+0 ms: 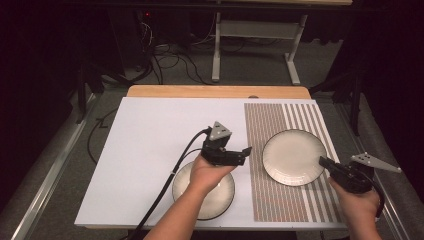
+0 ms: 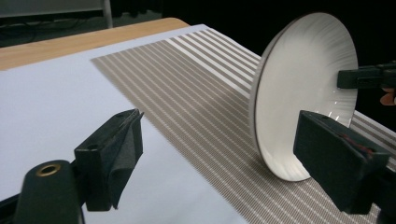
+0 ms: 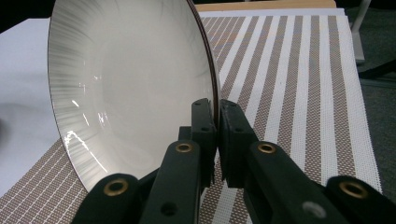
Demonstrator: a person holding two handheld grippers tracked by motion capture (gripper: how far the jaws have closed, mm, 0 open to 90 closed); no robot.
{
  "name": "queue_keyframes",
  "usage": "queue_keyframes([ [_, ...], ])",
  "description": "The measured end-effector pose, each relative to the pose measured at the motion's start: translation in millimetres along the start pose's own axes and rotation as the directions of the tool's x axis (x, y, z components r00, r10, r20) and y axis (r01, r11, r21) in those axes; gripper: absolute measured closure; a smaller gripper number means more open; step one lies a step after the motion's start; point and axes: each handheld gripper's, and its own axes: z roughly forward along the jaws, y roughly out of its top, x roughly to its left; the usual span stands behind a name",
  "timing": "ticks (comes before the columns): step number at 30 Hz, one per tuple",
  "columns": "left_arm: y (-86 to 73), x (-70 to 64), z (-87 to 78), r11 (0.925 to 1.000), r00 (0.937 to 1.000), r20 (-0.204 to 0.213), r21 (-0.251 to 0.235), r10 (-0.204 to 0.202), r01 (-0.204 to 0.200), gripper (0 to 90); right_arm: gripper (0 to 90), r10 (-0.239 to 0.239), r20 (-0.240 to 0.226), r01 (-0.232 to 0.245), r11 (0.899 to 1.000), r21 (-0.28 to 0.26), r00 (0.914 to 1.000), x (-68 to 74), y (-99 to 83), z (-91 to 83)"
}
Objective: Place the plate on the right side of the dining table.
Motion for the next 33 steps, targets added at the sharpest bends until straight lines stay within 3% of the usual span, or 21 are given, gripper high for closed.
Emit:
queue_keyframes([
  [14, -26.9, 42.1, -59.9, 0.9998, 0.9954, -0.095, -0.02, -0.009, 0.007, 0.3, 87.3, -0.001, 0.009, 0.001, 1.0, 0.008, 1.0, 0.7, 0.8, 1.0],
  [17, -33.4, 48.7, -74.9, 0.9987, 0.9932, -0.114, -0.048, -0.021, 0.015, 0.1, 87.3, -0.002, 0.01, 0.002, 1.0, 0.01, 0.9999, 0.6, 1.1, 1.6],
  [22, -45.2, 58.6, -99.8, 0.9985, 0.9891, -0.147, -0.055, -0.015, 0.007, 0.1, 87.1, 0.001, 0.015, -0.001, 1.0, 0.017, 0.9999, 0.3, 1.7, 2.9],
  [33, -82.0, 79.0, -149.1, 0.9959, 0.9817, -0.189, -0.09, -0.021, 0.004, 0.1, 86.1, 0.047, 0.034, -0.049, 0.997, 0.059, 0.9983, -3.7, 4.0, 9.8],
])
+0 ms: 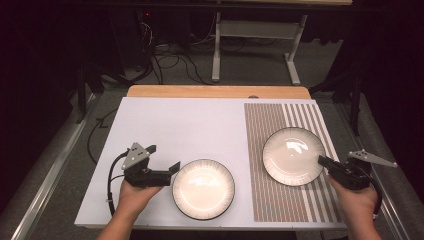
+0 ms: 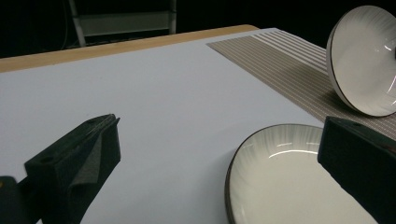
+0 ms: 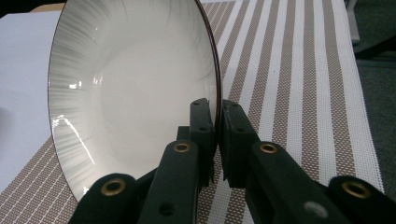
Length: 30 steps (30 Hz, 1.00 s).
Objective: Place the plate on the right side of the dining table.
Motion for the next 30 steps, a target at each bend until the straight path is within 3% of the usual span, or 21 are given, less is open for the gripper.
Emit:
queue_keyframes([
  [7, -12.4, 8.9, -11.3, 0.9997, 0.9997, 0.005, -0.007, -0.023, 0.023, 0.1, 84.6, 0.046, 0.01, -0.047, 0.998, 0.052, 0.9989, -6.9, 2.8, 11.6],
  [22, -13.3, 11.1, -10.4, 0.9994, 0.9996, 0.011, -0.02, -0.026, 0.027, 0.1, 82.3, 0.134, 0.035, -0.137, 0.985, 0.109, 0.9904, -14.7, 7.2, 30.1],
  [30, -13.4, 11.3, -8.8, 0.9995, 0.9995, 0.017, -0.016, -0.028, 0.028, 0.1, 82.5, 0.16, 0.073, -0.168, 0.977, 0.134, 0.9845, -20.5, 6.0, 40.0],
])
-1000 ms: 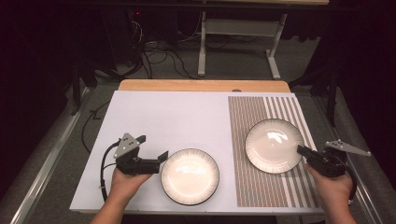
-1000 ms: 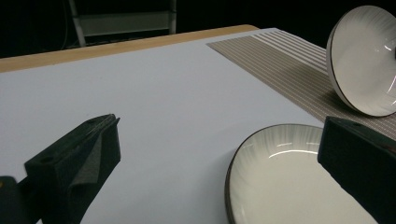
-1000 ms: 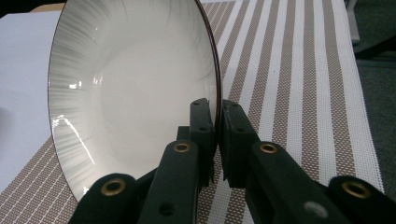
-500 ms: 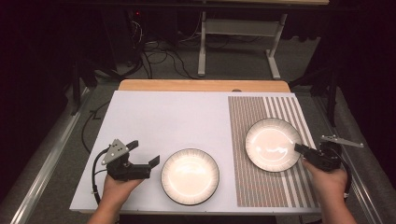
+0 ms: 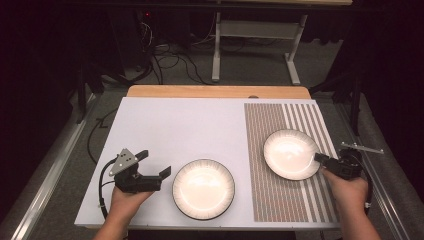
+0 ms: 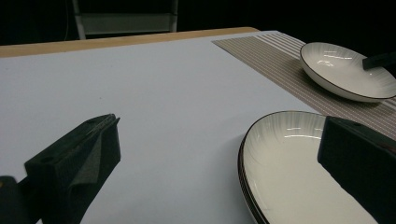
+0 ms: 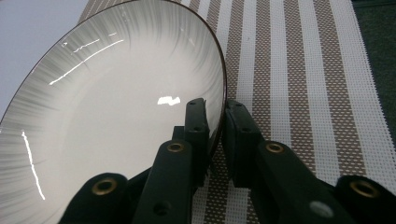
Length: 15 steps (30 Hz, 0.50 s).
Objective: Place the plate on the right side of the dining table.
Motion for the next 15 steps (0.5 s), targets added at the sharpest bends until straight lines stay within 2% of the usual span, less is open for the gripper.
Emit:
queue_keyframes([
  [8, -0.8, 1.9, 1.4, 0.9999, 0.9999, -0.008, 0.012, 0.007, -0.007, 0.1, 82.2, 0.018, 0.016, -0.018, 1.0, -0.001, 0.9997, -1.8, -0.5, 6.5],
  [10, -1.3, 2.1, 2.0, 0.9998, 0.9999, -0.01, 0.016, 0.012, -0.012, 0.1, 80.2, -0.001, 0.026, 0.001, 1.0, -0.003, 0.9997, -1.1, -1.0, 6.5],
  [12, -1.5, 1.8, 2.2, 0.9996, 0.9997, -0.013, 0.021, 0.019, -0.018, 0.1, 72.6, -0.029, 0.05, 0.03, 0.999, -0.019, 0.9984, 1.0, -1.8, 4.6],
  [13, -1.7, 1.4, 2.2, 0.9996, 0.9997, -0.014, 0.02, 0.021, -0.021, 0.1, 70.2, -0.051, 0.06, 0.053, 0.998, -0.031, 0.9969, 2.7, -1.6, 2.6],
  [15, -1.7, 0.6, 1.7, 0.9995, 0.9996, -0.015, 0.02, 0.026, -0.025, 0.1, 67.7, -0.098, 0.052, 0.101, 0.993, -0.057, 0.9938, 7.5, -1.0, -3.2],
])
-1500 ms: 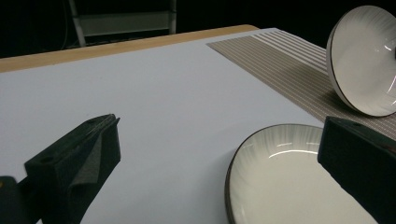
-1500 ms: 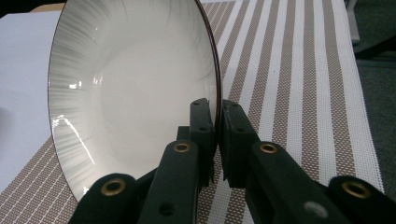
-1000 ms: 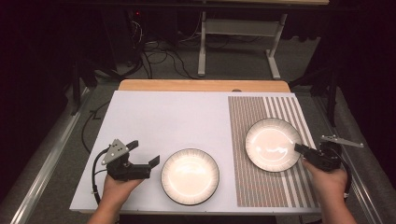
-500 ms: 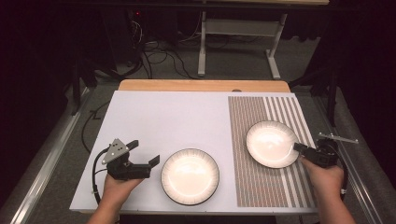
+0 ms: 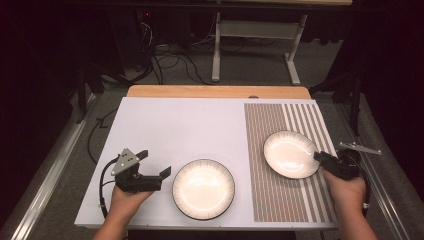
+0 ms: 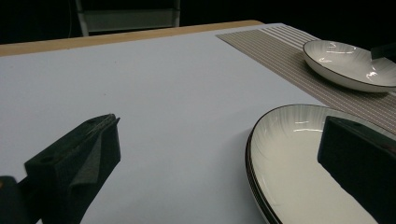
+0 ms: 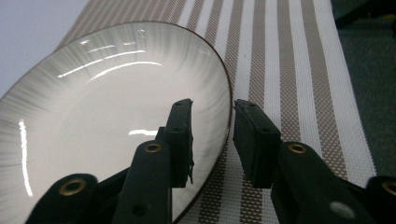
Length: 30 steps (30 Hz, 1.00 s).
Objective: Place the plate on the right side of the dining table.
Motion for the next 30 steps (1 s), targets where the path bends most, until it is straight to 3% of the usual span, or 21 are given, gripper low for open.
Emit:
queue_keyframes([
  [3, 0.6, -0.8, -1.6, 0.9999, 1.0, 0.0, -0.01, -0.003, 0.003, 0.1, 61.9, -0.052, -0.014, 0.051, 0.997, -0.058, 0.9985, 9.9, 2.3, -11.5],
  [6, 1.7, -1.6, -3.1, 0.9999, 1.0, -0.001, -0.016, 0.001, -0.001, 0.1, 53.7, -0.123, -0.032, 0.118, 0.986, -0.116, 0.9919, 25.7, 4.1, -21.2],
  [10, 3.4, -2.7, -5.7, 0.9995, 0.9999, 0.008, -0.028, -0.013, 0.013, 0.1, 40.9, -0.198, -0.09, 0.18, 0.968, -0.173, 0.976, 50.9, 3.5, -28.4],
  [12, 5.0, -4.1, -8.3, 0.9991, 0.9998, 0.013, -0.039, -0.015, 0.015, 0.1, 36.4, -0.213, -0.135, 0.186, 0.964, -0.188, 0.9676, 63.8, 3.4, -32.8],
  [16, 7.2, -7.6, -11.7, 0.9987, 0.9998, 0.017, -0.05, -0.008, 0.009, 0.1, 25.2, -0.269, -0.202, 0.217, 0.945, -0.245, 0.9417, 91.9, 1.7, -43.1],
  [20, 8.8, -11.0, -13.7, 0.9984, 0.9999, 0.004, -0.056, 0.011, -0.011, 0.1, 14.4, -0.329, -0.253, 0.255, 0.924, -0.286, 0.9097, 117.2, -2.6, -47.7],
  [25, 9.8, -13.2, -16.5, 0.9976, 0.9997, -0.001, -0.065, 0.025, -0.025, 0.1, 0.4, -0.397, -0.289, 0.304, 0.899, -0.316, 0.8712, 143.9, -10.0, -48.3],
  [30, 10.3, -15.2, -19.1, 0.9968, 0.9993, -0.004, -0.071, 0.037, -0.037, 0.1, 0.3, -0.439, -0.284, 0.345, 0.881, -0.324, 0.8524, 160.0, -17.4, -49.1],
])
